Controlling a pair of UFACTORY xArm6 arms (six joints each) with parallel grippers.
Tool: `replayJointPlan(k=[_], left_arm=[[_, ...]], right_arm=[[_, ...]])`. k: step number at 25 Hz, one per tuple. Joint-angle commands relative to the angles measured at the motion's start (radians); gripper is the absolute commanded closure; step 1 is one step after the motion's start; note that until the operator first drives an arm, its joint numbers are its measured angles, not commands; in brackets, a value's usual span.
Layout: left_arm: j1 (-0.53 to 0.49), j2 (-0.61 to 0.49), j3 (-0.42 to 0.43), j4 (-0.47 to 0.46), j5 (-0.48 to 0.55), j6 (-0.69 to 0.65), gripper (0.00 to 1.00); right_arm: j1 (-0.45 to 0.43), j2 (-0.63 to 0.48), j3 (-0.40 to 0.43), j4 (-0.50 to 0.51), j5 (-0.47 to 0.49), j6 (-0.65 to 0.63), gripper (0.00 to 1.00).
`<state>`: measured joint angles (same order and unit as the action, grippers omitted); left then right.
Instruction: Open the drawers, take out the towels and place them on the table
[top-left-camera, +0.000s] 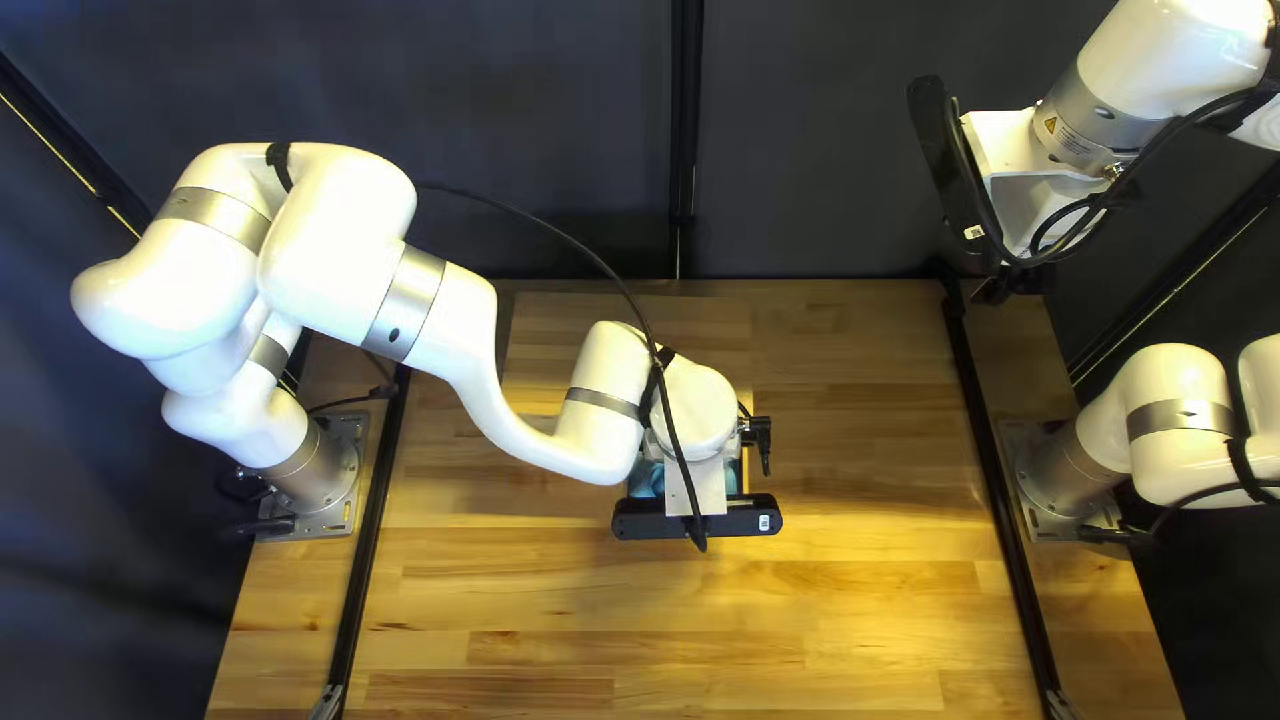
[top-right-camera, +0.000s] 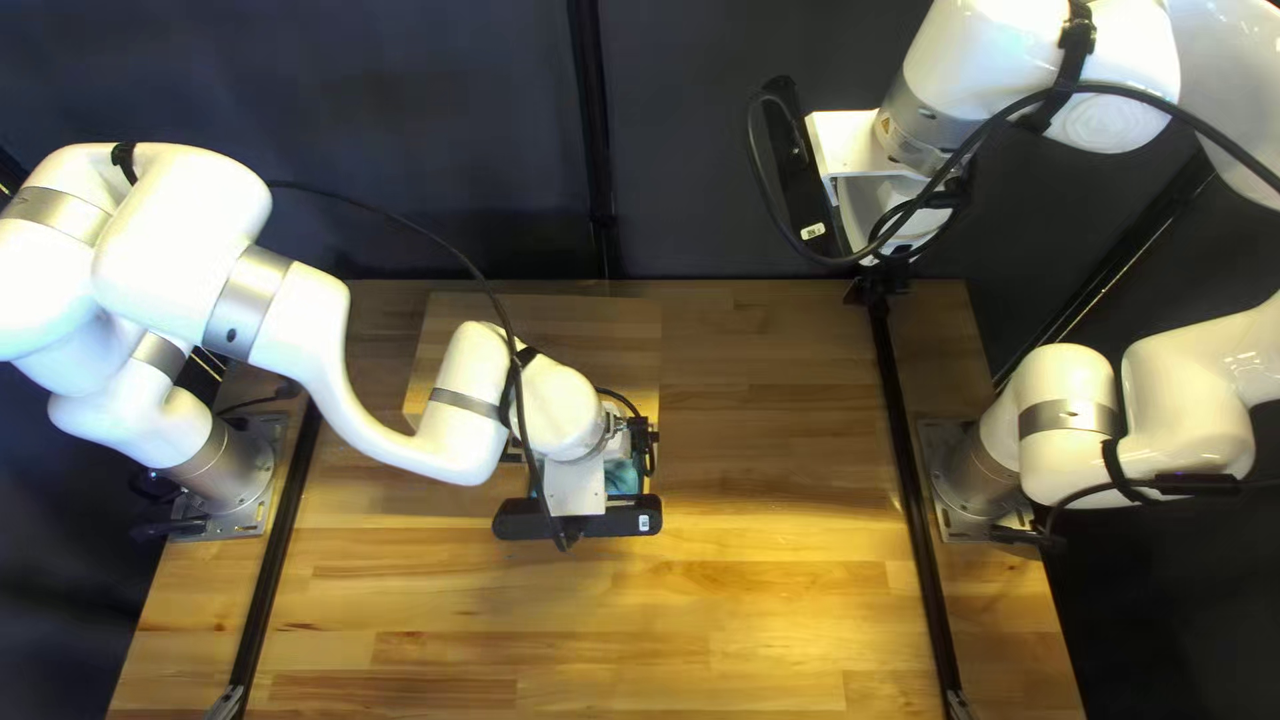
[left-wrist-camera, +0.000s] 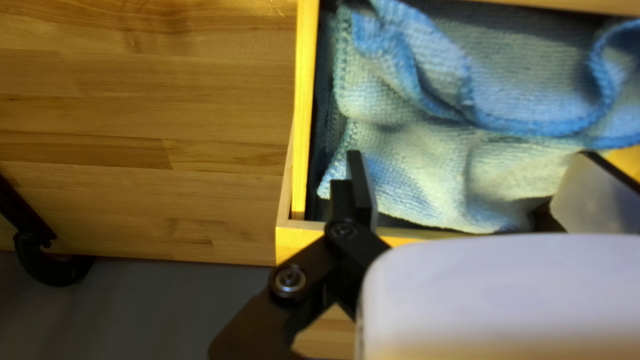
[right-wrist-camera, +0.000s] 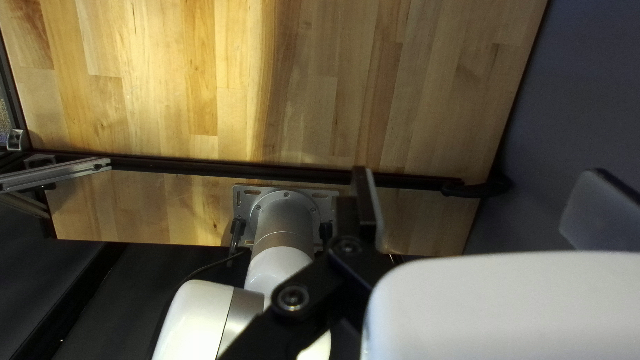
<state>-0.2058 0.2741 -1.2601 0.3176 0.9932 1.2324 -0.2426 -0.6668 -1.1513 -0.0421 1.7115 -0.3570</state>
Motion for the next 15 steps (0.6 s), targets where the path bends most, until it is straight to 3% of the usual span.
replayJointPlan(k=[1, 3, 4, 5, 6, 15], left_arm=[[0.006, 0.006, 0.008, 0.005, -0.016, -0.003, 0.00], [0.008, 0.011, 0.012, 0.008, -0.026, -0.004, 0.01], [0.007, 0.016, 0.011, 0.011, -0.030, -0.005, 0.11], [0.007, 0.017, 0.013, 0.013, -0.031, -0.007, 0.39], [0.007, 0.017, 0.014, 0.014, -0.032, -0.007, 0.99], [0.003, 0.011, 0.034, 0.031, -0.052, -0.019, 1.00]], right_arm=[[0.000, 0.000, 0.000, 0.000, 0.000, 0.000, 0.00], [0.000, 0.000, 0.000, 0.000, 0.000, 0.000, 0.00], [0.000, 0.000, 0.000, 0.000, 0.000, 0.000, 0.00], [0.000, 0.000, 0.000, 0.000, 0.000, 0.000, 0.00], [0.000, 0.000, 0.000, 0.000, 0.000, 0.000, 0.00], [0.000, 0.000, 0.000, 0.000, 0.000, 0.000, 0.00]])
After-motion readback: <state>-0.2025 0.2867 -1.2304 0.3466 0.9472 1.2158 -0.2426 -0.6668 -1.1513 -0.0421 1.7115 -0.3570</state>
